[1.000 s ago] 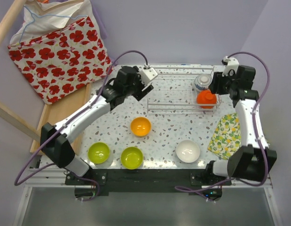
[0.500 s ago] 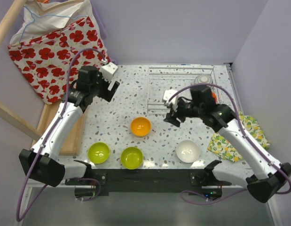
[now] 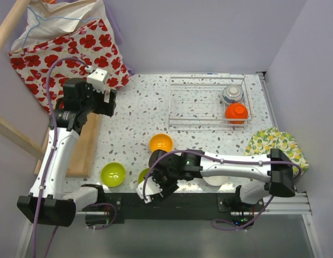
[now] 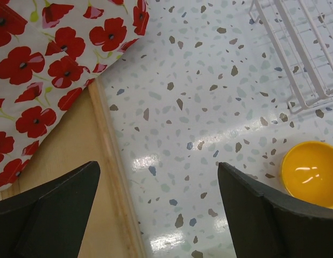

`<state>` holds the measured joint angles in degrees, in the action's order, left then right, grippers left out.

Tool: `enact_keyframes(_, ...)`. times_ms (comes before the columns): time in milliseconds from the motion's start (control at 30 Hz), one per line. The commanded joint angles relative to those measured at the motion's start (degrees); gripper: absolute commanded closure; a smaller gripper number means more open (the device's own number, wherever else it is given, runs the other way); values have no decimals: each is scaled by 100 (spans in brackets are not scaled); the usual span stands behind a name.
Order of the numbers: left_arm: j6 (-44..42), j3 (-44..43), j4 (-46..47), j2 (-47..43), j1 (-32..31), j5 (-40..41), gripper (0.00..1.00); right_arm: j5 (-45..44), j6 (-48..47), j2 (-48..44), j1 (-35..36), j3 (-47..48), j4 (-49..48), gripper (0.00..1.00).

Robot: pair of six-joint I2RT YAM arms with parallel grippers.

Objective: Load the bowls into the dish rack

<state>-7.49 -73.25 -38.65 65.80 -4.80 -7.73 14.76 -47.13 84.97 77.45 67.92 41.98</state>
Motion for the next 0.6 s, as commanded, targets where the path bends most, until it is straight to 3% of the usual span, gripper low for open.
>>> enact_keyframes(0,169,241,16,-470,146,-343,4,-536,178,274,244,2,-628,40)
enact_keyframes(200,239,443,-55,-752,163,-519,4,-720,152,626,455,-112,-849,41)
enact_keyframes(567,344,523,77,-858,260,-677,4,-800,196,1276,473,-68,-928,54)
